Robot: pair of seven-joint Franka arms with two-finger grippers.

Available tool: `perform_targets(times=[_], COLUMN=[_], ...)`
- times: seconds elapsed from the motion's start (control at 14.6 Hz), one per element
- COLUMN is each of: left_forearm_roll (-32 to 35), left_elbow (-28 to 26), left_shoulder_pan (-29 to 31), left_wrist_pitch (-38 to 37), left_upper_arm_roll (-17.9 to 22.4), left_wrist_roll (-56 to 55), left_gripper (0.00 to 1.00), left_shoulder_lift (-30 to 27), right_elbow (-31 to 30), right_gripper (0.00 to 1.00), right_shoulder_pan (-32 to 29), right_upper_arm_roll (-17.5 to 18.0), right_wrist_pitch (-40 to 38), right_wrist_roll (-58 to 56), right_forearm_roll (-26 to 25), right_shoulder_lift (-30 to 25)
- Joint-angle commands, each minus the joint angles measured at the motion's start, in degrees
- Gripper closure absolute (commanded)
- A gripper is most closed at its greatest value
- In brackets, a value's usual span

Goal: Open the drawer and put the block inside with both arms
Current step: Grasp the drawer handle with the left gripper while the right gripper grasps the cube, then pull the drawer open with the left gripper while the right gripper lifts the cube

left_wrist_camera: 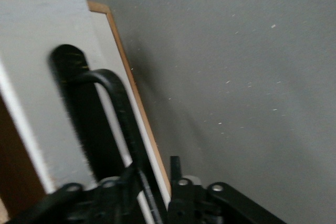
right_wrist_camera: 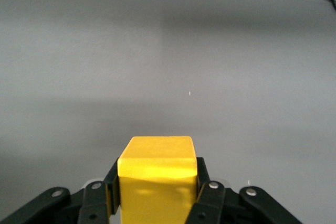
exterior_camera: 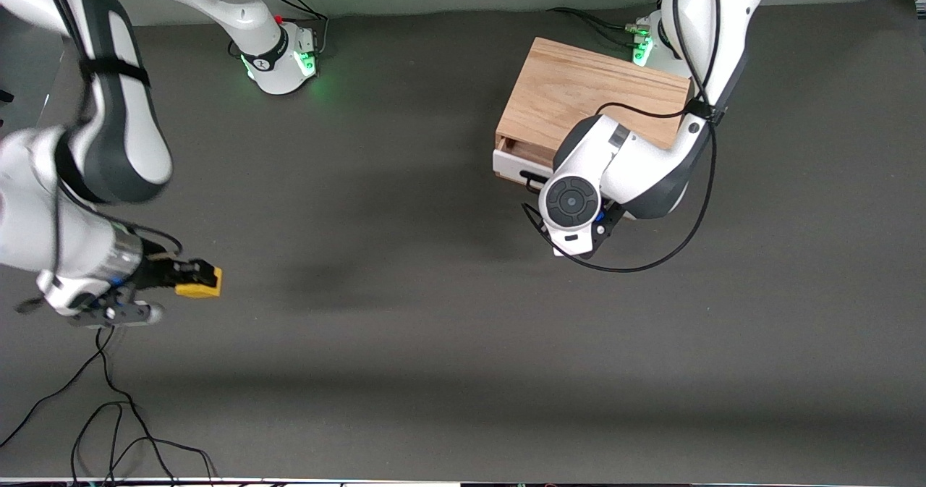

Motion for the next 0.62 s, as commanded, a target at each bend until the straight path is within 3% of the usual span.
perform_targets(times=[0.0, 0.14, 0.41, 0.55], left_forearm_roll=[0.0, -0.8, -1.3, -2.5], left_elbow=[4.9, 6.6, 7.2, 8.4], left_shoulder_pan=[1.4, 2.2, 3.0, 3.1], left_wrist_pitch=[0.5, 0.3, 0.3, 0.3], left_upper_arm_roll=[0.2, 0.3, 0.3, 0.4], left_wrist_roll=[1.1, 1.2, 1.1, 1.0], left_gripper=[1.0, 1.0, 1.0, 1.0], left_shoulder_lift=[0.9, 1.4, 1.7, 2.0], right_elbow=[-1.5, -1.0, -0.6, -0.5], right_gripper=[0.88, 0.88, 0.87, 0.87], right_shoulder_pan=[0.3, 0.3, 0.3, -0.1], right_upper_arm_roll=[3.3, 5.1, 5.4, 7.5], right_wrist_pitch=[-2.9, -2.8, -0.6, -0.6], right_wrist_roll=[0.5, 0.9, 3.1, 4.7], right_forearm_roll=[0.0, -1.7, -0.7, -1.0], right_shoulder_lift=[-6.1, -6.4, -4.9, -4.9])
